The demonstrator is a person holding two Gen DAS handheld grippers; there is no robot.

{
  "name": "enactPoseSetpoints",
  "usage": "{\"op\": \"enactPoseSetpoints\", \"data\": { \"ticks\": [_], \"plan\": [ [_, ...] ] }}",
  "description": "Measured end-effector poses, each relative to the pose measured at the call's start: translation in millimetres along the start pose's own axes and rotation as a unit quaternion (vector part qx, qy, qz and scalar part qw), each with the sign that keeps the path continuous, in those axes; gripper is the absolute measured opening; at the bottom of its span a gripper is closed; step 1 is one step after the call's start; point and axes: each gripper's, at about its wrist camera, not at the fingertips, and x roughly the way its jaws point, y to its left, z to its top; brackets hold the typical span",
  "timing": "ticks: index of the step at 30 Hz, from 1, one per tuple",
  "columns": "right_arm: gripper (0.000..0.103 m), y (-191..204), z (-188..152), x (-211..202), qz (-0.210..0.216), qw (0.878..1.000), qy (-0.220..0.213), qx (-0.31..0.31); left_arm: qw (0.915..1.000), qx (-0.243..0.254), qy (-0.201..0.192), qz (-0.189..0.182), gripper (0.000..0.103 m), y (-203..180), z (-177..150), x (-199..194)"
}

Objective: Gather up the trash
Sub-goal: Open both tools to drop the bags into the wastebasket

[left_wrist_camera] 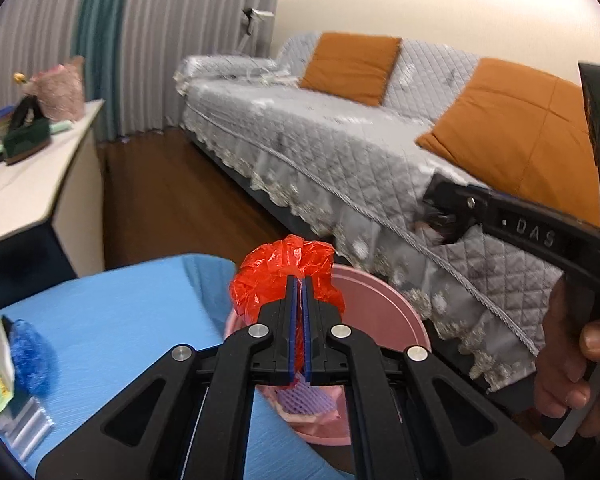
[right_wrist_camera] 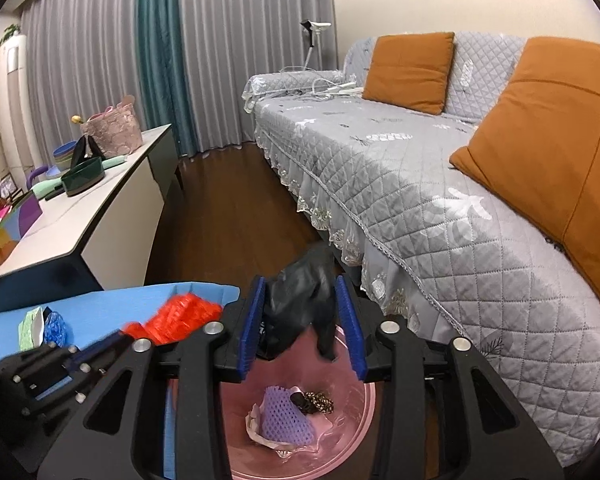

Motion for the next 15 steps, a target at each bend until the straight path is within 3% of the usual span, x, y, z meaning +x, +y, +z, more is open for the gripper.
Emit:
{"op": "enactPoseSetpoints", "data": {
  "ticks": [1, 2, 4, 15],
  "plan": [
    [0.068, -1, 0, 1, 0.0, 1.0, 0.001, 0.003, 1.0, 0.001, 0.008, 0.002, 0.014, 0, -1, 3],
    [0.078, -2, 0, 2, 0.0, 1.0, 0.003, 0.006, 0.9999, 0.0, 0.011, 0.004, 0.031, 1, -1, 5],
    [0.079, -2, -1, 4, 0.001, 1.0, 0.005, 0.009, 0.9998, -0.014, 0.006, 0.009, 0.042, 7, -5, 0],
    [0.076, 18, 1, -8, 0.014, 1.0, -0.015, -0.005, 0.9976, -0.043, -0.02, 0.051, 0.042, 38, -23, -59]
  ]
}}
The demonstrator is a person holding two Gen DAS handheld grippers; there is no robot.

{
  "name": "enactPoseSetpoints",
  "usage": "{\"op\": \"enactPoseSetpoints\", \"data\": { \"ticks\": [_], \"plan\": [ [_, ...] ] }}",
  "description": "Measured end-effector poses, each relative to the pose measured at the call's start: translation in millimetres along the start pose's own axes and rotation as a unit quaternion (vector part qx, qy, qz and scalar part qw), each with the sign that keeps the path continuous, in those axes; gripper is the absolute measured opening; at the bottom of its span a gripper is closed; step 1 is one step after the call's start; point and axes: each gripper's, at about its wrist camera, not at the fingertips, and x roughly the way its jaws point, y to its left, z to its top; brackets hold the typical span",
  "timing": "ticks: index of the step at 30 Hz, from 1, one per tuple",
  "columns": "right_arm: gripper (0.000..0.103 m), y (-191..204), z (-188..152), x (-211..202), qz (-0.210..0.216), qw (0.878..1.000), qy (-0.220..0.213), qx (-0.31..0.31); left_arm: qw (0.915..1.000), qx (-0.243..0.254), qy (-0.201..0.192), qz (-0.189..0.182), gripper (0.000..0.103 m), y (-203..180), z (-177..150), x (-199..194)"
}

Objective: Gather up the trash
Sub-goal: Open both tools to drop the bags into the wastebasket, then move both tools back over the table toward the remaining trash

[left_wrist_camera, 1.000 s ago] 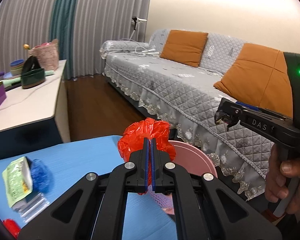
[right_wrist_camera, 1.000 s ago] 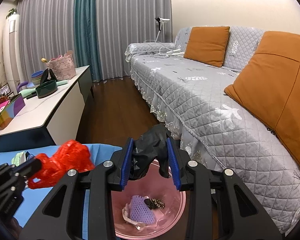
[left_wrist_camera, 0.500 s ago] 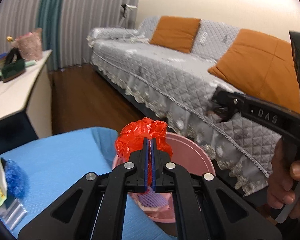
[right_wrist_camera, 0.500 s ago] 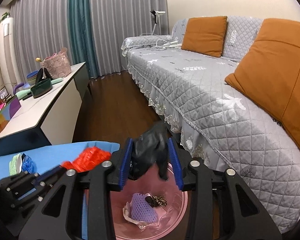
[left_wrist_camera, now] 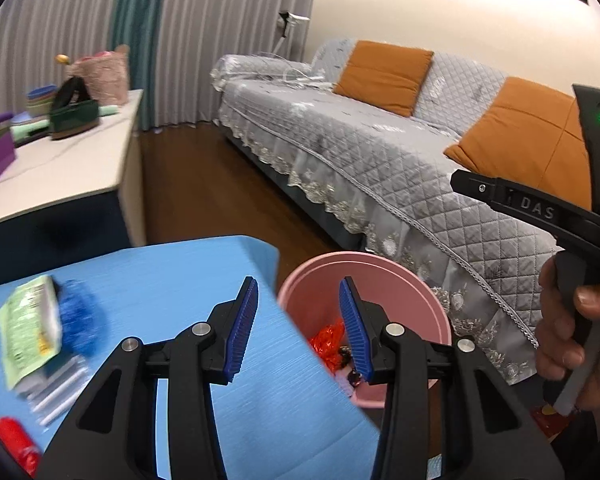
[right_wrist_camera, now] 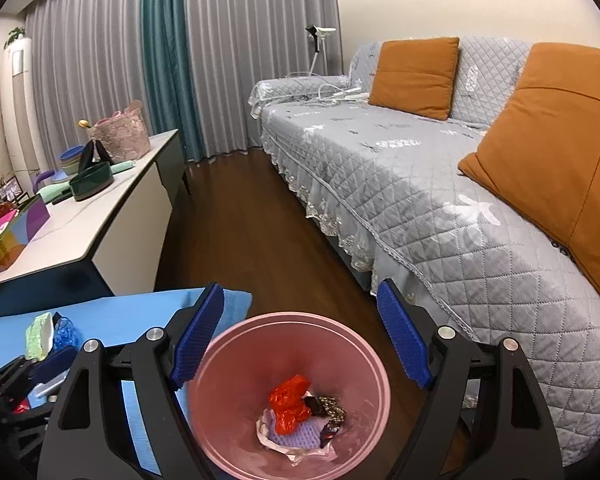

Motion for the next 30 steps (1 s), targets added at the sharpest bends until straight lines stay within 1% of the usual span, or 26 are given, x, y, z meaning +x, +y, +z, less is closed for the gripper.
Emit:
{"op": "enactPoseSetpoints", "data": {
  "ticks": [6, 8, 9, 11, 14, 17, 19, 24, 27, 28, 30],
  "plan": [
    [0.066, 25, -3, -14, 0.018, 1.0, -0.014, -0.011, 0.9994, -0.008, -0.019, 0.029, 0.042, 26, -4, -46],
    [0.056, 34, -5, -20, 0.026, 0.999, -0.017, -0.012, 0.9989, -0.011, -0.023, 0.039, 0.042, 37, -7, -63],
    [0.053, 38, -6, -23, 0.03, 0.999, -0.019, -0.012, 0.9987, -0.014, -0.024, 0.042, 0.042, 41, -8, -69],
    [0.044, 47, -7, -29, 0.041, 0.999, -0.02, -0.01, 0.9982, -0.021, -0.026, 0.049, 0.042, 52, -12, -83],
    [0.035, 60, -10, -35, 0.065, 0.998, -0.017, 0.001, 0.9968, -0.029, -0.03, 0.068, 0.042, 72, -21, -108],
    [0.031, 76, -13, -39, 0.084, 0.996, -0.015, 0.002, 0.995, -0.037, -0.03, 0.088, 0.042, 92, -29, -125],
    [0.03, 90, -16, -42, 0.094, 0.995, -0.016, -0.005, 0.9928, -0.051, -0.03, 0.104, 0.042, 110, -38, -135],
    [0.027, 131, -25, -47, 0.123, 0.992, -0.019, -0.035, 0.9838, -0.095, -0.028, 0.15, 0.042, 153, -63, -149],
    [0.025, 151, -30, -48, 0.139, 0.989, -0.018, -0.048, 0.9771, -0.105, -0.023, 0.183, 0.042, 171, -81, -155],
    [0.025, 160, -32, -47, 0.145, 0.988, -0.017, -0.055, 0.9751, -0.111, -0.018, 0.192, 0.045, 178, -86, -154],
    [0.025, 174, -35, -46, 0.152, 0.986, -0.015, -0.065, 0.9708, -0.12, -0.005, 0.207, 0.054, 192, -97, -151]
  ]
}}
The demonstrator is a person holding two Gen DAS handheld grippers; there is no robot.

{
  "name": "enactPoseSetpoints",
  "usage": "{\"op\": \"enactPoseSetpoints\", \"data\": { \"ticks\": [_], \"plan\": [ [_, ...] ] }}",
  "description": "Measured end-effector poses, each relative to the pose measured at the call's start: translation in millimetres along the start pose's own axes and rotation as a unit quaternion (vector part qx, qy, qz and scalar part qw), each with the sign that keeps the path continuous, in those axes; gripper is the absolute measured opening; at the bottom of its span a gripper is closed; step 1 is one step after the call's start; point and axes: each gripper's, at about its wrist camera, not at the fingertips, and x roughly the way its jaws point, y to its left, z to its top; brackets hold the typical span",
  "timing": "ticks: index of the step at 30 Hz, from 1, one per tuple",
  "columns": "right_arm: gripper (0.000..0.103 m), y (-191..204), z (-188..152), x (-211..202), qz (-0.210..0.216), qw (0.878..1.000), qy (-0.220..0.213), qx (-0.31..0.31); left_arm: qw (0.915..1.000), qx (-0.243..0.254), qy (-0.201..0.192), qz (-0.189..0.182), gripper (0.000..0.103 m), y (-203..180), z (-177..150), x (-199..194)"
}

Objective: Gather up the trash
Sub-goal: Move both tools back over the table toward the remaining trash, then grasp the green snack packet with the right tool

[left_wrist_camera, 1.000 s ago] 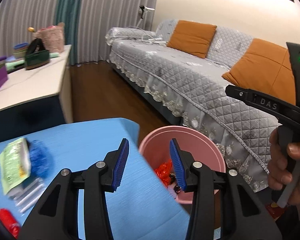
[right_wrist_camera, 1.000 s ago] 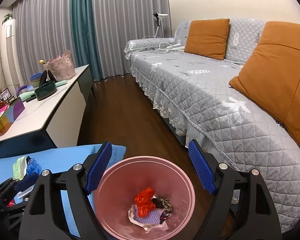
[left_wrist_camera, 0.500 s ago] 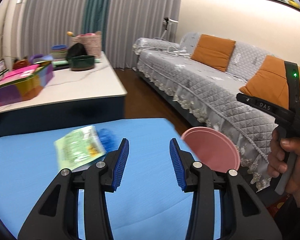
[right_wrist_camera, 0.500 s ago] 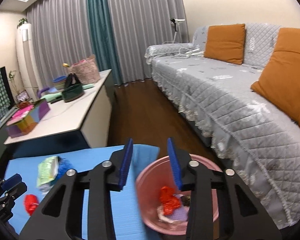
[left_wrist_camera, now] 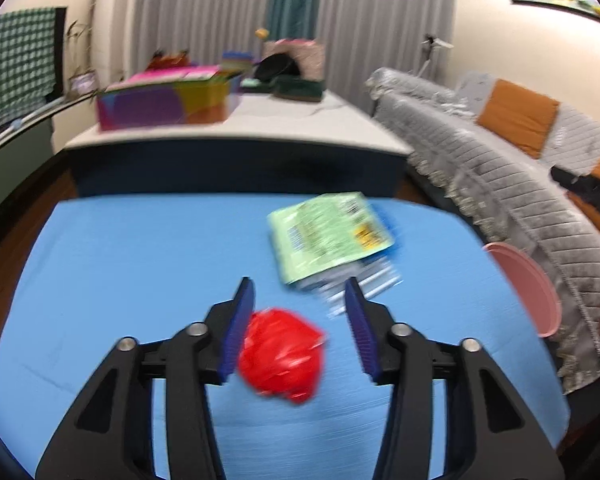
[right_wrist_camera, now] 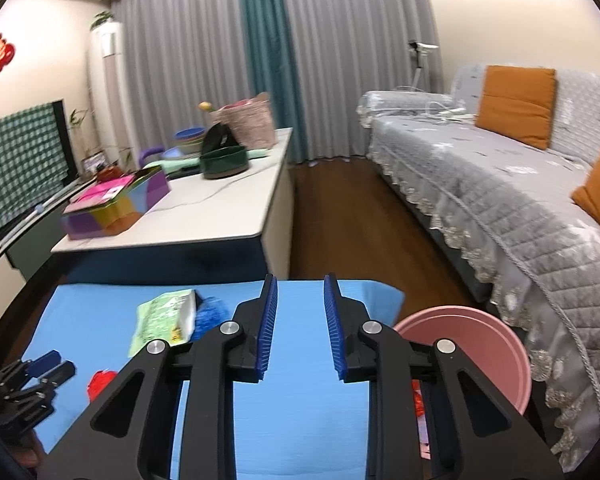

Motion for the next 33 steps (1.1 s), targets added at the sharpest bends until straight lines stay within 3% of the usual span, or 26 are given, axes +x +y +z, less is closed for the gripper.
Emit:
{"op": "enactPoseSetpoints", "data": {
  "ticks": [5, 9, 14, 19, 23, 33],
  "plan": [
    [0.025, 32, -4, 18, 0.021, 0.999, 0.016, -0.018, 0.9985, -0.023, 0.048, 0.009, 0.067, 19, -16, 26],
    [0.025, 57, -11, 33, 0.037, 0.998, 0.029, -0.037, 0.9967, -0.019, 0.078, -0.008, 0.077, 15, -24, 43],
    [0.025, 79, -21, 53, 0.05, 0.996, 0.051, -0.052, 0.9931, 0.001, 0.117, 0.012, 0.078, 8, -33, 60],
    [0.025, 97, -33, 74, 0.068, 0.993, 0.074, -0.067, 0.9923, -0.019, 0.123, 0.003, 0.072, 16, -27, 67],
    [0.026, 108, -41, 90, 0.078, 0.99, 0.09, -0.078, 0.9943, -0.011, 0.104, 0.021, 0.071, 17, -21, 68],
    [0.026, 122, -53, 131, 0.1, 0.984, 0.117, -0.086, 0.993, -0.06, 0.093, 0.042, 0.07, 45, -12, 73]
  ]
}}
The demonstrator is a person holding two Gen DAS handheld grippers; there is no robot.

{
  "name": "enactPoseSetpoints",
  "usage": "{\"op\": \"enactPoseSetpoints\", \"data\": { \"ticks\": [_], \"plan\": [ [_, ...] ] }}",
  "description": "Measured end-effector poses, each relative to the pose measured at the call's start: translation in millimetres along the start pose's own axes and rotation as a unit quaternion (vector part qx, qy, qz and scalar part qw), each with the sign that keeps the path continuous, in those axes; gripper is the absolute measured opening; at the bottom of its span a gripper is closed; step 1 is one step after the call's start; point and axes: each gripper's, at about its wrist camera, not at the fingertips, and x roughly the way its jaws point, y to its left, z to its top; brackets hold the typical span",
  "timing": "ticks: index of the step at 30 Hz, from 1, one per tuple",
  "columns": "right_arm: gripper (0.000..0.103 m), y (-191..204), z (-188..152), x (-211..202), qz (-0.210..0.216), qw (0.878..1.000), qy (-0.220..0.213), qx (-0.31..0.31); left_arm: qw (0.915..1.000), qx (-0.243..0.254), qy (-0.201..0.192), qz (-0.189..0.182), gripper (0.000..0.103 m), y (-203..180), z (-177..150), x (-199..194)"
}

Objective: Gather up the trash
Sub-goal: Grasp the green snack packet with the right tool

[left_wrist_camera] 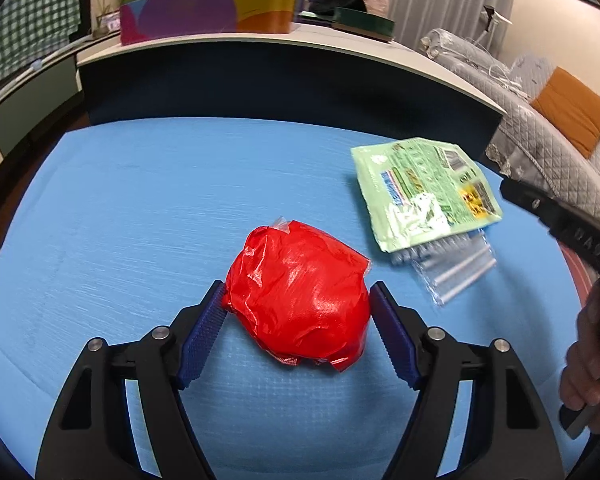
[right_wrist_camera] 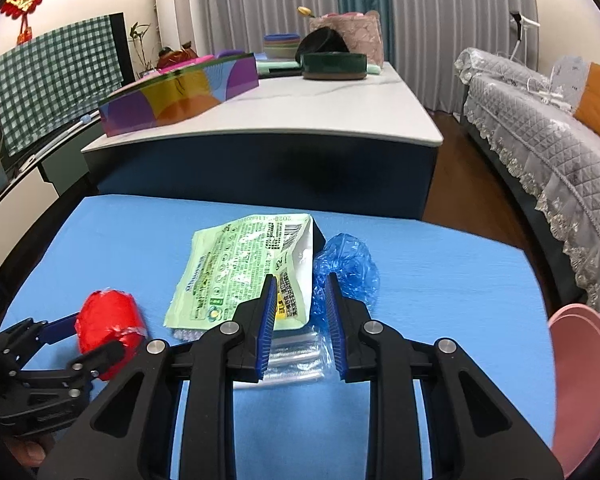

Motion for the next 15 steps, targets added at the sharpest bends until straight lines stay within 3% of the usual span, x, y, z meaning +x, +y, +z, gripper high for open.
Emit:
{"op": "enactPoseSetpoints", "data": {
  "ticks": [8, 10, 15],
  "plan": [
    [0.024, 2, 0, 24, 0.021, 1.0, 0.015, -0.007, 0.9999, -0.012, 0.008, -0.005, 0.071, 5, 3, 9],
    [0.015, 9, -2, 25, 0.022, 0.999, 0.016, -0.025, 0.9999, -0.012, 0.006, -0.004, 0.071, 4, 3, 9],
    [0.005, 14, -1, 16, 0.022, 0.999, 0.007, -0.041, 0.9999, -0.014, 0.002, -0.003, 0.07, 4, 3, 7]
  ]
}}
